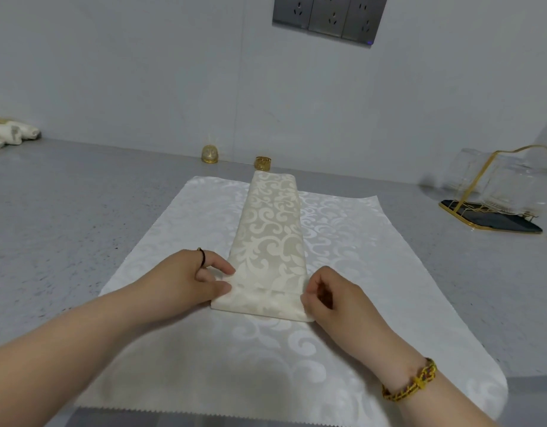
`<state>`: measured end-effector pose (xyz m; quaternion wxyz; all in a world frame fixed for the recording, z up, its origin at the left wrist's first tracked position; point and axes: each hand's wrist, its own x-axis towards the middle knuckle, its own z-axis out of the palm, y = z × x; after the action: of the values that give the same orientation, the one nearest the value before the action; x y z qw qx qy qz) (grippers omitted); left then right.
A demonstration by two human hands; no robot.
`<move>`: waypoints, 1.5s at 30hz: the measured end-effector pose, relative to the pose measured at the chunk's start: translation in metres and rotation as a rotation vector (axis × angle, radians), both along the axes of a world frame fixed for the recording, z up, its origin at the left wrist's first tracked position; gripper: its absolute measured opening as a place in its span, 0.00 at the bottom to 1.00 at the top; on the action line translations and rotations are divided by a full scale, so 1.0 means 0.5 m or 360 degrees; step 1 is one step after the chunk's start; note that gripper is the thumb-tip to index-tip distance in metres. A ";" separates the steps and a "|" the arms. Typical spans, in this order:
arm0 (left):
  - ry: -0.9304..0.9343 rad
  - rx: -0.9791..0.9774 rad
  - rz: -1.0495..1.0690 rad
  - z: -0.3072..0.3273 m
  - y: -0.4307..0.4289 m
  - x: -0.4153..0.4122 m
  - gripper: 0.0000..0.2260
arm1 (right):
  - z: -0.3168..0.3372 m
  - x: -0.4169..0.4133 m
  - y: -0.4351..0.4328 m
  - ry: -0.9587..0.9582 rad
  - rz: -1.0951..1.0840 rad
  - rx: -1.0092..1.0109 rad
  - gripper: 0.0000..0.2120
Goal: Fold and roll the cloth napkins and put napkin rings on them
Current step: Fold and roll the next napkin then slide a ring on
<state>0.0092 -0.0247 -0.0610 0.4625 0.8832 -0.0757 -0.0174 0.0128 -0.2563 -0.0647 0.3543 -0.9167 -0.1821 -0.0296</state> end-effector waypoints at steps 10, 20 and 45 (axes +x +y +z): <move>-0.0817 0.0823 -0.0049 -0.020 0.002 -0.018 0.05 | -0.027 0.006 -0.010 -0.0742 0.0247 -0.0354 0.04; -0.0853 0.0858 -0.0110 -0.015 -0.008 -0.015 0.13 | -0.021 0.011 -0.014 -0.0473 0.0290 -0.0294 0.17; -0.1029 0.1062 -0.0205 -0.041 0.021 -0.062 0.15 | -0.015 -0.027 -0.023 -0.0333 0.0351 -0.0159 0.14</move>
<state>-0.0216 -0.0142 -0.0816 0.1040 0.9373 -0.2608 0.2065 -0.0005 -0.2676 -0.0720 0.2884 -0.8996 -0.3189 -0.0768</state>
